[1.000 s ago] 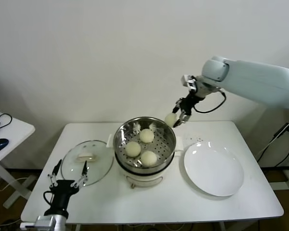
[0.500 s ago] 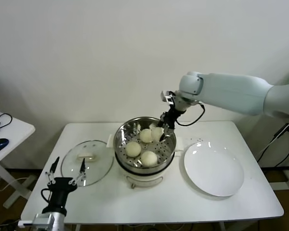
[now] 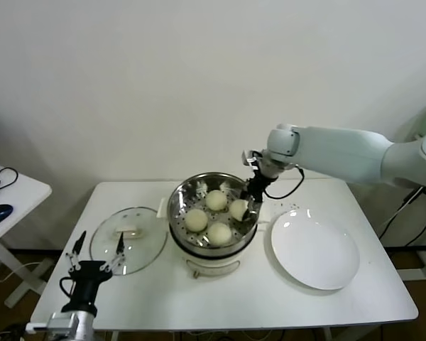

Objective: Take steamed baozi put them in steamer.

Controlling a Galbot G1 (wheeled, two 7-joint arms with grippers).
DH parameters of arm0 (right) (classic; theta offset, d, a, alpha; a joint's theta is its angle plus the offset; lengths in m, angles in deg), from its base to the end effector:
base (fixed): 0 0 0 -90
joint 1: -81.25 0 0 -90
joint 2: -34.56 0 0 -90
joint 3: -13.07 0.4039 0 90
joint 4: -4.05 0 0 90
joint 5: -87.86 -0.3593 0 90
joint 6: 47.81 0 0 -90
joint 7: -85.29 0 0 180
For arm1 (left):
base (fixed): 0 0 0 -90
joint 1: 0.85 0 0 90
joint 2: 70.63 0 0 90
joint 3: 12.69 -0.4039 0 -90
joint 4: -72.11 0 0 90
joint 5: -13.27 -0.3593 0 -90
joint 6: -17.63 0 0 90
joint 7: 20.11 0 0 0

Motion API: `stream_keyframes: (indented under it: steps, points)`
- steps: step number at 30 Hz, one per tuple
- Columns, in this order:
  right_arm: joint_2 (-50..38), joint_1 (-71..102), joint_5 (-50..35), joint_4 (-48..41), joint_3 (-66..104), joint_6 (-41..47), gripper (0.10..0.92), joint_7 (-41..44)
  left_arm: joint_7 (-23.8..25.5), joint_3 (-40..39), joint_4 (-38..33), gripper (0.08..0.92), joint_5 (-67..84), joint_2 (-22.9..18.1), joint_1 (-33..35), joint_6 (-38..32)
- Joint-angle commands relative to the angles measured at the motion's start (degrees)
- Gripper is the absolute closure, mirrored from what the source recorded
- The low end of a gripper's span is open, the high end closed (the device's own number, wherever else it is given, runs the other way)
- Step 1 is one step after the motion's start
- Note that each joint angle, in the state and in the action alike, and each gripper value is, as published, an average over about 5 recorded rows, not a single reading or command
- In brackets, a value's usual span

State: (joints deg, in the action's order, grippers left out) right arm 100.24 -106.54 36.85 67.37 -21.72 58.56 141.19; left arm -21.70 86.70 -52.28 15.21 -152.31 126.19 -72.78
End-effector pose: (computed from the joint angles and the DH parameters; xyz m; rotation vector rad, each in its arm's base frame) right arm 0.6427 0.0075 -0.0970 1.4836 -1.4133 1.1010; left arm 0.1179 0.0769 -0.3293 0.1180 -3.1031 -0.2799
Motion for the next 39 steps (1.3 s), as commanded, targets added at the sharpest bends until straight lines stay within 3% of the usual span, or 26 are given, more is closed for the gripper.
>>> stream_keyframes:
  steps: [1, 10, 18, 32, 39]
  points:
    - [0.3, 1.6, 0.9, -1.3, 0.3, 0.0, 0.367, -0.5, 0.0, -0.1, 0.2, 0.177, 0.2, 0.2, -0.4, 0.2]
    - [0.7, 1.7, 0.6, -1.6, 0.7, -0.1, 0.353, -1.0, 0.1, -0.2, 0.3, 0.177, 0.2, 0.2, -0.5, 0.1]
    - [1.0, 0.9, 0.4, -1.6, 0.8, -0.3, 0.209, 0.1, 0.1, -0.3, 0.4, 0.177, 0.1, 0.2, -0.7, 0.1]
    - [-3.8, -4.7, -1.0, 3.0, 4.1, -2.2, 0.203, -0.6, 0.0, -0.4, 0.2, 0.177, 0.2, 0.3, -0.9, 0.1]
    - [-10.8, -1.4, 11.6, 3.4, 17.1, -5.1, 0.203, -7.8, 0.0, -0.3, 0.4, 0.177, 0.2, -0.4, -2.0, 0.5]
